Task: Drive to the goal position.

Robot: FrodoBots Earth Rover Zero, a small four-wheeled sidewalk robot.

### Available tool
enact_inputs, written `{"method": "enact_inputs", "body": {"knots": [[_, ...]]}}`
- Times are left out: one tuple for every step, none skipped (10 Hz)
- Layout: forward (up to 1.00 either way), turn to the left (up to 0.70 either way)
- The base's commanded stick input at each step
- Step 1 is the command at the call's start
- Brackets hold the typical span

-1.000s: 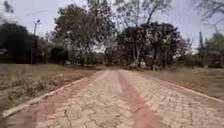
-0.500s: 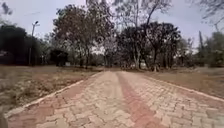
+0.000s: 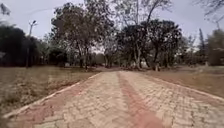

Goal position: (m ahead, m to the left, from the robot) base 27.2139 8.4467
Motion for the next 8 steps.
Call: {"method": "enact_inputs", "body": {"knots": [[0.7,0.0],[0.7,0.0],[0.7,0.0],[0.7,0.0],[0.7,0.0],[0.7,0.0],[0.7,0.0],[0.7,0.0]]}}
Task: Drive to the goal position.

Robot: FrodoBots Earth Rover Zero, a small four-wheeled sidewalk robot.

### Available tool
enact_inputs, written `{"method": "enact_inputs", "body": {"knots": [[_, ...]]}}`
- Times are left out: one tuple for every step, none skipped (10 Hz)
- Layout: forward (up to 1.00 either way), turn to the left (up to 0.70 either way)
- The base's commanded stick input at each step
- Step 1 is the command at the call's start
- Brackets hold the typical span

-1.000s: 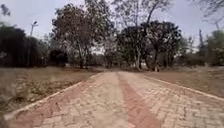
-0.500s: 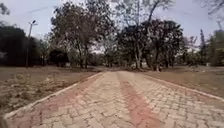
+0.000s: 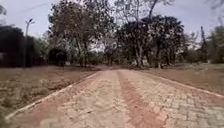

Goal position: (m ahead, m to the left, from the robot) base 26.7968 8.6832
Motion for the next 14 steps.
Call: {"method": "enact_inputs", "body": {"knots": [[0.7,0.0],[0.7,0.0],[0.7,0.0],[0.7,0.0],[0.7,0.0],[0.7,0.0],[0.7,0.0],[0.7,0.0],[0.7,0.0],[0.7,0.0],[0.7,0.0],[0.7,0.0],[0.7,0.0],[0.7,0.0]]}}
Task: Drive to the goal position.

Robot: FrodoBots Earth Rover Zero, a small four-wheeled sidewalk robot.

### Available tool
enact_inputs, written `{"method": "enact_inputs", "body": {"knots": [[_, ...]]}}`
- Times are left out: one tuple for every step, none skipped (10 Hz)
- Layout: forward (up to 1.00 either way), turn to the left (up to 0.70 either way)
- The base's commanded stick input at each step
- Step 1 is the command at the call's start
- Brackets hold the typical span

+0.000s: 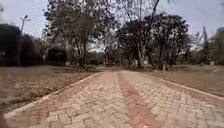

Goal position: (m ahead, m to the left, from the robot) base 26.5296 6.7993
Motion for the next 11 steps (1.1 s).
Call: {"method": "enact_inputs", "body": {"knots": [[0.7,0.0],[0.7,0.0],[0.7,0.0],[0.7,0.0],[0.7,0.0],[0.7,0.0],[0.7,0.0],[0.7,0.0],[0.7,0.0],[0.7,0.0],[0.7,0.0]]}}
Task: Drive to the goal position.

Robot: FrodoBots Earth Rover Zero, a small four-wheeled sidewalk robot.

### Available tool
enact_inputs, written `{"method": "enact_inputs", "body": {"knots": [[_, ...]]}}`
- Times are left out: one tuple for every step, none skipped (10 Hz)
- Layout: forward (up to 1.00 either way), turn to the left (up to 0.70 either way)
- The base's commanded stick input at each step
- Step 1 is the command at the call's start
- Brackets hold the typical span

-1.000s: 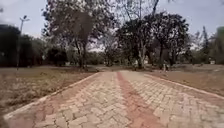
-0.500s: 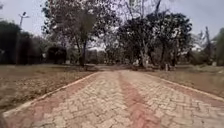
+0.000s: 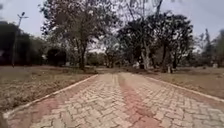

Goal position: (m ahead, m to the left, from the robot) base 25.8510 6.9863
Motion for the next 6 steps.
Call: {"method": "enact_inputs", "body": {"knots": [[0.7,0.0],[0.7,0.0],[0.7,0.0],[0.7,0.0],[0.7,0.0],[0.7,0.0]]}}
